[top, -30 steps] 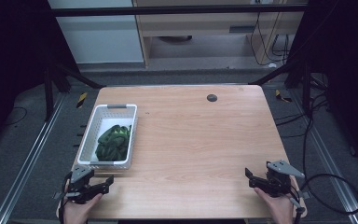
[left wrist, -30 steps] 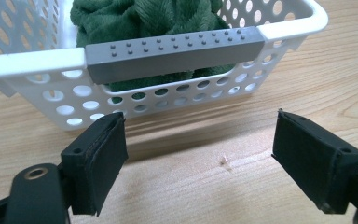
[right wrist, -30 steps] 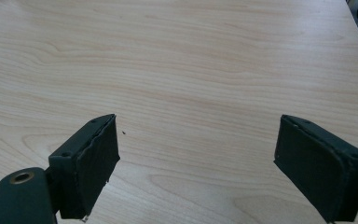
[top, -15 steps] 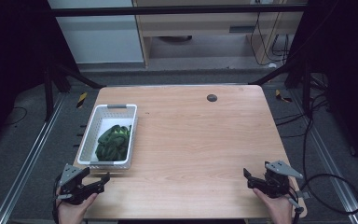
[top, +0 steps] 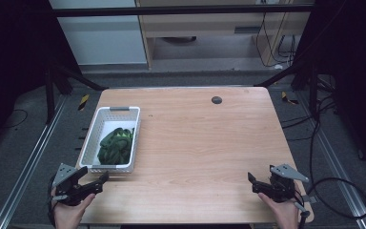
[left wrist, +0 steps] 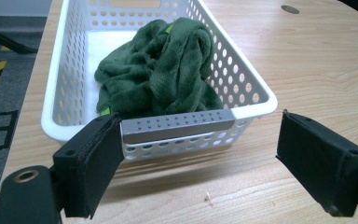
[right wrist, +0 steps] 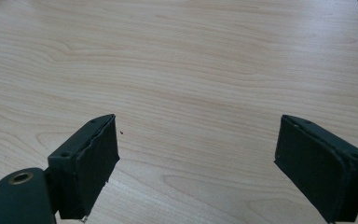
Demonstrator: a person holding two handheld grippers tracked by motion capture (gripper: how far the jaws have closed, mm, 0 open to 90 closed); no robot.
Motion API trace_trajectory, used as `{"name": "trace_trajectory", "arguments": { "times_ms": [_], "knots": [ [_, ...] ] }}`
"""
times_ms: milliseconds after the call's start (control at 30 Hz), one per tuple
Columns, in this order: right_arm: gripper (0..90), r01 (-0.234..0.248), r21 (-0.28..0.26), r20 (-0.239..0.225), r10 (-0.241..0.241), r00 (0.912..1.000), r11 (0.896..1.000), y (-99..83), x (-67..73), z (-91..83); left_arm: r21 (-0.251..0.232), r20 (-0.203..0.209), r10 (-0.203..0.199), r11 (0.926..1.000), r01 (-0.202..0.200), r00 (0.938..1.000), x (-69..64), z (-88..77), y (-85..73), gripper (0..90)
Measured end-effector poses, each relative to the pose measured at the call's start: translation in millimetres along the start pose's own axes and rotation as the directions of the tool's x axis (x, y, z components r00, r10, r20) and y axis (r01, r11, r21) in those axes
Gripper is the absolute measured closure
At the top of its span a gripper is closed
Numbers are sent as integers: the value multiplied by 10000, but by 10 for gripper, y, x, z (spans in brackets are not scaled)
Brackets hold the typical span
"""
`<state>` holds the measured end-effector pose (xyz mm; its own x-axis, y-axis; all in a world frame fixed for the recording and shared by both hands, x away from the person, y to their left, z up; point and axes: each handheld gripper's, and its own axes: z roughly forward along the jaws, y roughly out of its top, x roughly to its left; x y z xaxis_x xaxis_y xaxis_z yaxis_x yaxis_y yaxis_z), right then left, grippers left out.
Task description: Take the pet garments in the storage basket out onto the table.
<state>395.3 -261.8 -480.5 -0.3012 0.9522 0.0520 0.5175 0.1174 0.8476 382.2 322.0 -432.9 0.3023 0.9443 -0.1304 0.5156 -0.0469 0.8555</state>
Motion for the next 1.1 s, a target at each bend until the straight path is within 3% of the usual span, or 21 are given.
{"name": "trace_trajectory", "arguments": {
  "times_ms": [133,667,1100],
  "knots": [
    [132,211,5,14,-211,9998,9998,-4,10,16,-67,7,34,10000,-34,10000,4,-15,51,136],
    [128,224,-52,82,-223,9997,9997,6,3,10,-435,125,119,9990,-114,9999,14,-72,306,136],
    [128,298,26,70,-299,9995,9996,0,-7,24,-366,164,445,9984,-439,9989,-28,-33,526,131]
  ]
}}
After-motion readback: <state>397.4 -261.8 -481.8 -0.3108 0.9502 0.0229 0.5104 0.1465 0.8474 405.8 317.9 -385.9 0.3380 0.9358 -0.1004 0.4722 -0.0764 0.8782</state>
